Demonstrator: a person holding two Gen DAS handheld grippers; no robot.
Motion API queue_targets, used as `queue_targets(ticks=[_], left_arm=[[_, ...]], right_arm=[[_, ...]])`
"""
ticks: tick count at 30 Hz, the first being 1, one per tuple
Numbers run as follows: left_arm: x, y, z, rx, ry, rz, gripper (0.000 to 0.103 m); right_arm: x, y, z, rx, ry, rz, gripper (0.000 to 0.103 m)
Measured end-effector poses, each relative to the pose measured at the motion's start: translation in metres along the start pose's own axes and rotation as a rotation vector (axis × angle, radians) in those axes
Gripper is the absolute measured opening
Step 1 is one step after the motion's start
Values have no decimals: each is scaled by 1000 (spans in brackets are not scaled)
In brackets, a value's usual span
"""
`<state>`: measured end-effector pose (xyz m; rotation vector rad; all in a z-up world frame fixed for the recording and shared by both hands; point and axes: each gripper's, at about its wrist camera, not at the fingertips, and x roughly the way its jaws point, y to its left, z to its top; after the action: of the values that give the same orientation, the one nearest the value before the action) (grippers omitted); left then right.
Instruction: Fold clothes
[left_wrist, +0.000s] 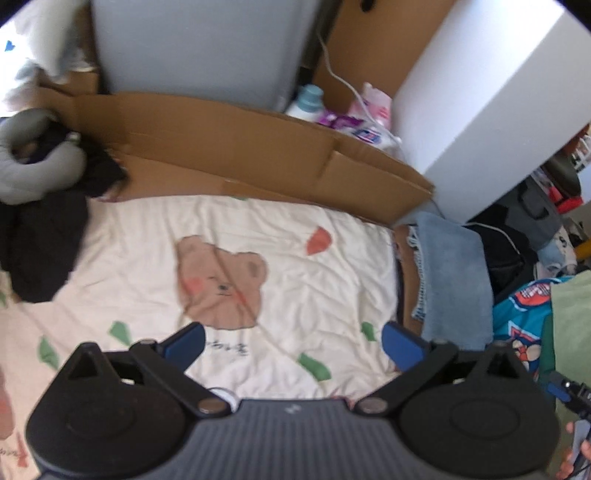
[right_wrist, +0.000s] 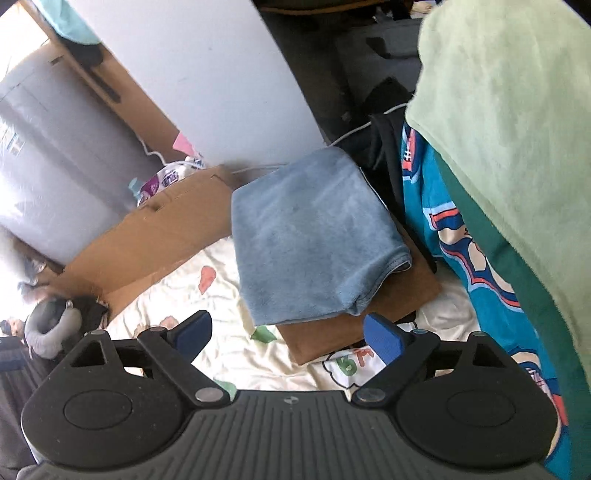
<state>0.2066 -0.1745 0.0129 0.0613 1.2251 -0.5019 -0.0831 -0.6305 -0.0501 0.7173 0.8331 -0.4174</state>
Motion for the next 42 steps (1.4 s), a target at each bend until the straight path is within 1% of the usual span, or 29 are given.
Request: queue_targets(ticks=[4, 7, 10, 13, 15, 17, 22, 24, 28, 33, 36, 38, 40, 42], left_arm=[[-35, 18, -6, -3, -18, 16, 103], [-61, 34, -10, -31, -44, 19, 103], [-90, 53, -16, -61, -92, 42, 103], [-111, 65, -20, -88, -115, 50, 103], [-122, 72, -22, -106, -123, 49, 103], [-133, 78, -24, -124, -130, 48, 103], [-160, 94, -29, -168, -148, 47, 103], [-171, 96, -29, -161, -167, 61, 103], [-190, 96, -30, -147, -217, 46, 103], [-195, 91, -46, -163, -240, -40, 103], [-196, 82, -58, -140, -259, -39, 103], [-201, 78, -69, -146, -293, -25, 103], [-207, 77, -81, -160, -332, -7, 103], [-211, 77, -92, -164, -354, 3, 103]], right_arm=[[-22, 16, 6, -27, -25, -5, 94], [-38, 27, 12, -35, -33, 3, 96], [-54, 43, 19, -53, -41, 25, 96], [-73, 56, 28, -30, -76, 49, 96], [-82, 66, 37, -18, -77, 60, 96], [-89, 80, 46, -36, -80, 36, 96], [-99, 106, 61, -22, -60, 21, 97], [-101, 119, 63, -21, -48, 27, 97], [-110, 155, 60, -72, -50, 52, 97], [-113, 205, 48, -142, -32, 67, 97], [-110, 233, 35, -164, -23, 82, 97], [-108, 248, 25, -173, -14, 91, 97], [-107, 260, 15, -187, 13, 122, 97], [-107, 269, 4, -207, 23, 119, 97]])
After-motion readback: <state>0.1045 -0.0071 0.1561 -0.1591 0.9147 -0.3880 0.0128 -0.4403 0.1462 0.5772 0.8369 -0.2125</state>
